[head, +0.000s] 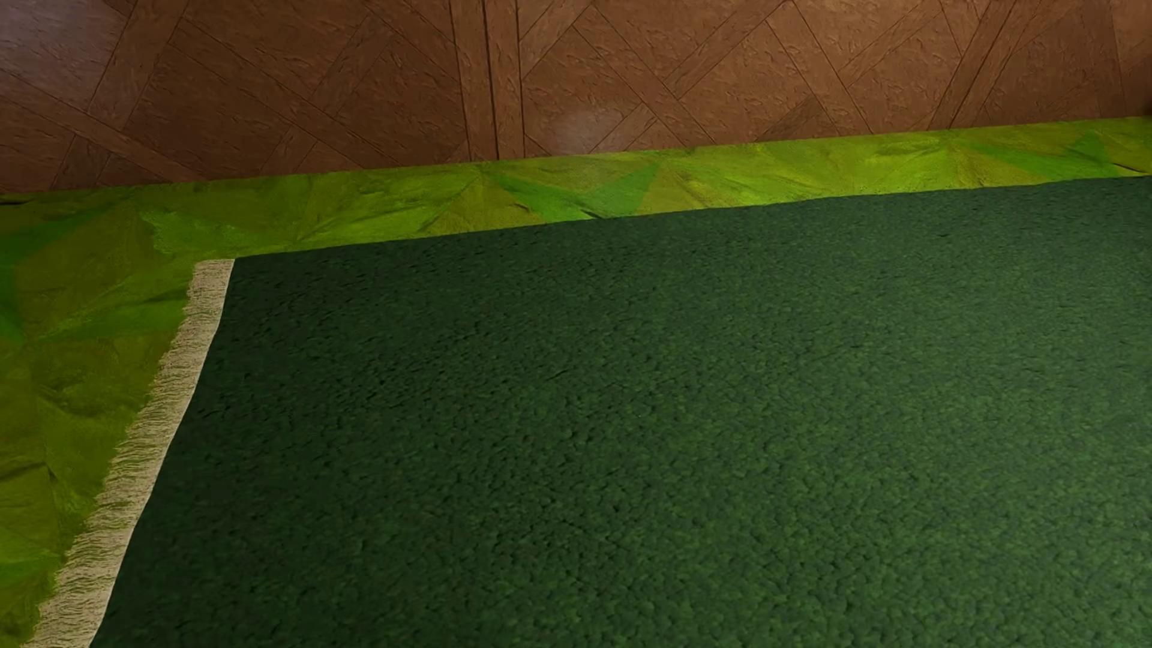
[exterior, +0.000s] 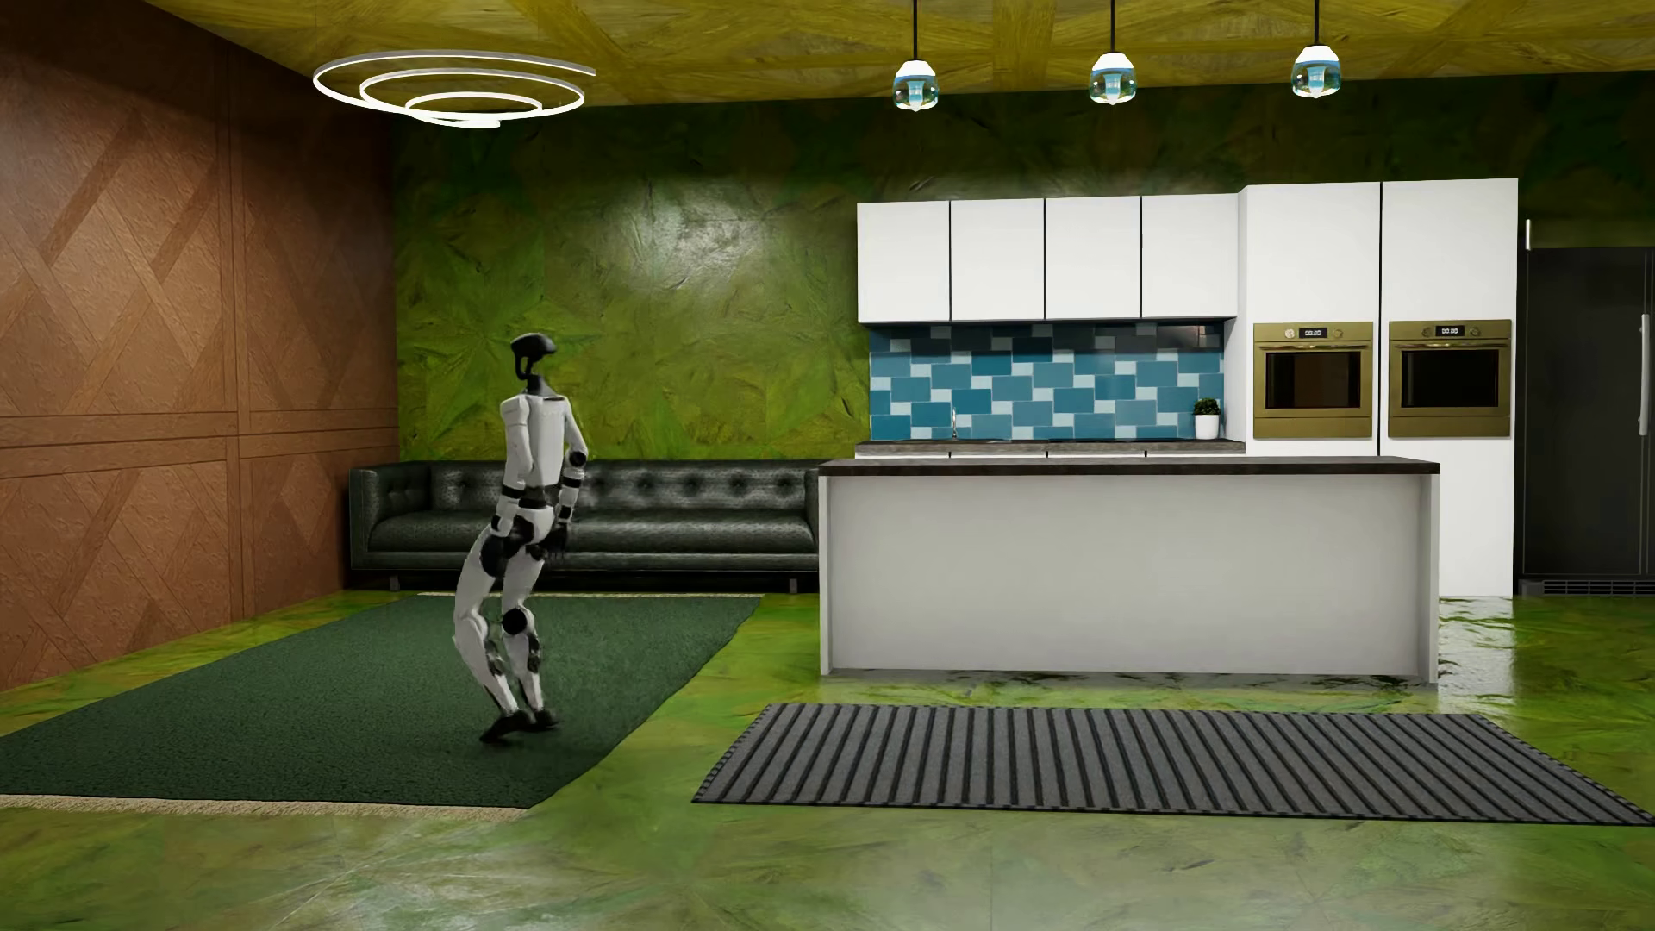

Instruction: Walk to the sofa

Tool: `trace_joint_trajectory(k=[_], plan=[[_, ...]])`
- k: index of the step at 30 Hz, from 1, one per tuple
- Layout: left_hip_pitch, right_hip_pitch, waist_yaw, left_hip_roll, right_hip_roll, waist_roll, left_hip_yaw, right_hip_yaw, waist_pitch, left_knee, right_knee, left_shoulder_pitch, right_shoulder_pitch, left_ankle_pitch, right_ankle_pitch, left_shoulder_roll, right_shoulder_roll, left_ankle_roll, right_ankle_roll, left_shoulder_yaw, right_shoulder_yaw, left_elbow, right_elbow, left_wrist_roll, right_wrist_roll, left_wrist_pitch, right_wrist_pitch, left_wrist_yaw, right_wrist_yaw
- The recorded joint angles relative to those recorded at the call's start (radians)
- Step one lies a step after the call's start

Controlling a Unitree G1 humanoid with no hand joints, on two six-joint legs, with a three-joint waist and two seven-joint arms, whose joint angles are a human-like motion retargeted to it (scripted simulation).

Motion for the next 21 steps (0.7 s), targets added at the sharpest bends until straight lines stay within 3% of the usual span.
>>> trace_joint_trajectory(k=[1,3,4,5,6,7,9,10,14,16,18,19,21], plan=[[-0.024,0.055,0.025,0.005,-0.005,-0.023,0.0,0.0,-0.01,-0.216,-0.025,0.031,-0.021,0.044,-0.065,0.007,0.001,0.0,0.0,0.021,-0.029,-0.004,-0.025,0.0,0.0,0.0,0.0,0.0,0.0],[-0.085,0.11,0.052,0.027,-0.02,-0.051,0.0,0.0,-0.044,-0.457,-0.021,0.078,-0.058,0.565,-0.192,0.007,-0.021,0.0,0.0,0.02,-0.098,0.003,-0.091,0.0,0.0,0.0,0.0,0.0,0.0],[-0.101,0.159,0.072,0.054,-0.021,-0.046,0.0,0.0,-0.05,-0.424,-0.003,0.104,-0.069,0.637,-0.262,0.005,-0.037,0.0,0.0,0.013,-0.12,0.005,-0.119,0.0,0.0,0.0,0.0,0.0,0.0],[-0.075,0.217,0.095,0.064,-0.021,-0.045,0.0,0.0,-0.036,-0.335,0.037,0.127,-0.075,0.514,-0.297,0.004,-0.048,0.0,0.0,0.024,-0.128,0.001,-0.141,0.0,0.0,0.0,0.0,0.0,0.0],[-0.055,0.199,0.12,0.038,-0.039,-0.066,0.0,0.0,-0.036,-0.299,0.12,0.113,-0.082,0.36,-0.253,0.008,-0.041,0.0,0.0,-0.005,-0.145,0.023,-0.147,0.0,0.0,0.0,0.0,0.0,0.0],[-0.024,0.148,0.145,0.042,-0.057,-0.086,0.0,0.0,-0.03,-0.26,0.233,0.087,-0.093,0.253,-0.128,0.009,-0.005,0.0,0.0,-0.016,-0.184,0.047,-0.123,0.0,0.0,0.0,0.0,0.0,0.0],[0.057,0.04,0.111,0.075,-0.096,-0.122,0.0,0.0,-0.008,-0.277,0.333,0.022,-0.126,0.157,0.139,0.044,0.031,0.0,0.0,-0.019,-0.094,0.072,-0.114,0.0,0.0,0.0,0.0,0.0,0.0],[0.097,-0.034,0.078,0.105,-0.116,-0.126,0.0,0.0,-0.011,-0.297,0.354,0.012,-0.111,0.13,0.17,0.05,0.038,0.0,0.0,0.022,-0.081,0.053,-0.136,0.0,0.0,0.0,0.0,0.0,0.0],[0.291,-0.276,-0.04,0.161,-0.207,-0.089,0.0,0.0,-0.031,-0.341,0.235,0.008,-0.019,0.002,0.1,0.05,0.053,0.0,0.0,0.045,0.018,-0.071,-0.053,0.0,0.0,0.0,0.0,0.0,0.0],[0.399,-0.37,-0.095,0.14,-0.235,-0.066,0.0,0.0,-0.044,-0.379,0.086,-0.007,0.038,-0.041,0.054,0.039,0.042,0.0,0.0,0.038,0.023,-0.124,-0.009,0.0,0.0,0.0,0.0,0.0,0.0],[0.479,-0.444,-0.154,0.1,-0.26,-0.054,0.0,0.0,-0.051,-0.409,-0.01,-0.042,0.085,-0.092,-0.092,0.047,0.023,0.0,0.0,0.039,0.066,-0.162,0.049,0.0,0.0,0.0,0.0,0.0,0.0],[0.501,-0.476,-0.201,0.098,-0.28,-0.042,0.0,0.0,-0.044,-0.402,-0.016,-0.074,0.105,-0.116,-0.089,0.053,0.014,0.0,0.0,0.011,0.096,-0.177,0.081,0.0,0.0,0.0,0.0,0.0,0.0],[0.563,-0.57,-0.278,0.124,-0.285,-0.004,0.0,0.0,-0.019,-0.381,0.117,-0.119,0.138,-0.086,0.197,0.068,0.004,0.0,0.0,0.002,0.121,-0.194,0.136,0.0,0.0,0.0,0.0,0.0,0.0]])
